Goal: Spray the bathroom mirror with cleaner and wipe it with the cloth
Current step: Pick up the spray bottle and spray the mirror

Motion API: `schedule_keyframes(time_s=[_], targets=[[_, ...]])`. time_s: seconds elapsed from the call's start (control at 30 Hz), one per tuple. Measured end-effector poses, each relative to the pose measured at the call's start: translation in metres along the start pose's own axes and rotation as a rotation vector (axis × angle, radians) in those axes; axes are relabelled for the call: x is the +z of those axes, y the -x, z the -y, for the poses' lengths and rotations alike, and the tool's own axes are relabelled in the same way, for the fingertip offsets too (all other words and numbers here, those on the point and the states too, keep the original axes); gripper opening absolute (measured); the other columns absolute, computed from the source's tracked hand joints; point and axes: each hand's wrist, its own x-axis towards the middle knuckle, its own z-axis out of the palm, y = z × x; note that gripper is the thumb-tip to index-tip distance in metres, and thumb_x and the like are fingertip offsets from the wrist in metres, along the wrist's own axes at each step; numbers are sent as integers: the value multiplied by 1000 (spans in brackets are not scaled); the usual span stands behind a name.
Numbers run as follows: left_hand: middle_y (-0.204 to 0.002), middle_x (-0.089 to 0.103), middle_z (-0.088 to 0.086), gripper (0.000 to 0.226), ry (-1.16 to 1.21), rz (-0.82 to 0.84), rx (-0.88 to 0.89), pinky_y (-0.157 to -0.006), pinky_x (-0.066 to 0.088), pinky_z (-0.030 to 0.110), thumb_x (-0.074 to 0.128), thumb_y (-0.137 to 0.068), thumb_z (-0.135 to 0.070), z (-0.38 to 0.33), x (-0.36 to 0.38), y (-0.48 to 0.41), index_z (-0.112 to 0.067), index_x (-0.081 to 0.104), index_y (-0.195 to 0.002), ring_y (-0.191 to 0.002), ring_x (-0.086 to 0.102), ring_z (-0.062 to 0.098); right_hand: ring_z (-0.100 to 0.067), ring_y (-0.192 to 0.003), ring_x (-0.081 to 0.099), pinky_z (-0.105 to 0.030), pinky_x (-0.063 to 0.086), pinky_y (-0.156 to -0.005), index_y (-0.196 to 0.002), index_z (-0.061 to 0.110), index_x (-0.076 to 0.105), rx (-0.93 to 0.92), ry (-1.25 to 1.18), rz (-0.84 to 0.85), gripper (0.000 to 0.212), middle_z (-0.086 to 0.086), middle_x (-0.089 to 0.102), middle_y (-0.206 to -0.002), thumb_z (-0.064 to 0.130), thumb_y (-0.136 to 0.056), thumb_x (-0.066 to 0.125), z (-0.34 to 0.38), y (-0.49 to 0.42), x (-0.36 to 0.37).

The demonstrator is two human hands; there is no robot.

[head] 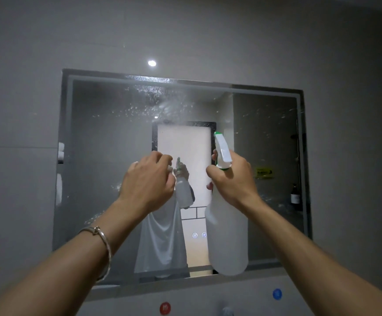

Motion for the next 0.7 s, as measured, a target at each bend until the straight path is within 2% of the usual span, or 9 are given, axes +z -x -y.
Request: schedule_keyframes(time_s=[0.07, 0.13, 0.27, 0.37, 0.43, 0.53, 0.6, 0.7], targets=[[-123, 55, 4, 34, 4, -9, -10, -83, 41, 35, 44, -92, -30, -11, 1, -8, -18, 52, -123, -104, 55, 24, -27, -61, 68, -14, 39, -40, -82, -1, 54, -2, -14, 4, 13, -7, 56, -67, 10, -78, 60, -6, -6, -9], [-125, 54, 4, 37, 2, -14, -8, -84, 42, 35, 43, -92, -31, -25, 1, -13, -18, 51, -125, -105, 55, 23, -29, -63, 68, -13, 37, -39, -82, -1, 55, 4, -41, -3, 9, -7, 56, -68, 6, -79, 59, -13, -11, -19], [-126, 53, 4, 38, -16, -6, 11, -84, 41, 34, 41, -92, -31, -49, 5, -16, -17, 50, -126, -106, 54, 23, -28, -60, 67, -20, 44, -40, -80, 3, 57, 19, -36, -32, 14, -14, 62, -71, 16, -74, 59, -30, -18, -35], [-126, 53, 4, 38, -39, 1, 28, -83, 42, 34, 41, -92, -31, -63, 10, -19, -18, 50, -126, -105, 55, 23, -26, -59, 67, -29, 48, -46, -77, 7, 57, 8, 15, -57, 23, -11, 62, -68, 26, -65, 53, -43, -17, -46], [-126, 53, 4, 38, -50, 8, 35, -84, 42, 35, 41, -92, -32, -71, 13, -23, -17, 50, -126, -105, 55, 24, -27, -60, 66, -29, 50, -48, -78, 7, 57, 0, 26, -61, 23, -11, 62, -68, 27, -67, 53, -50, -16, -54], [-125, 54, 6, 37, -57, 7, 45, -84, 42, 36, 42, -92, -31, -85, 18, -28, -17, 51, -125, -104, 56, 26, -33, -65, 65, -19, 47, -41, -85, 1, 57, -23, -10, -49, 14, -16, 62, -72, 13, -78, 60, -58, -16, -68], [-125, 55, 6, 37, -60, 2, 51, -84, 42, 36, 42, -91, -31, -95, 21, -31, -17, 52, -124, -104, 56, 26, -37, -67, 65, -13, 43, -41, -85, -1, 56, -20, -48, -52, 10, -18, 60, -72, 6, -79, 59, -62, -19, -77], [-123, 55, 5, 37, -51, 1, 56, -83, 41, 35, 43, -91, -31, -110, 25, -32, -17, 52, -123, -104, 55, 25, -35, -65, 65, -20, 47, -42, -85, -2, 56, -38, -91, -60, 15, -19, 59, -73, 9, -75, 58, -67, -21, -89]])
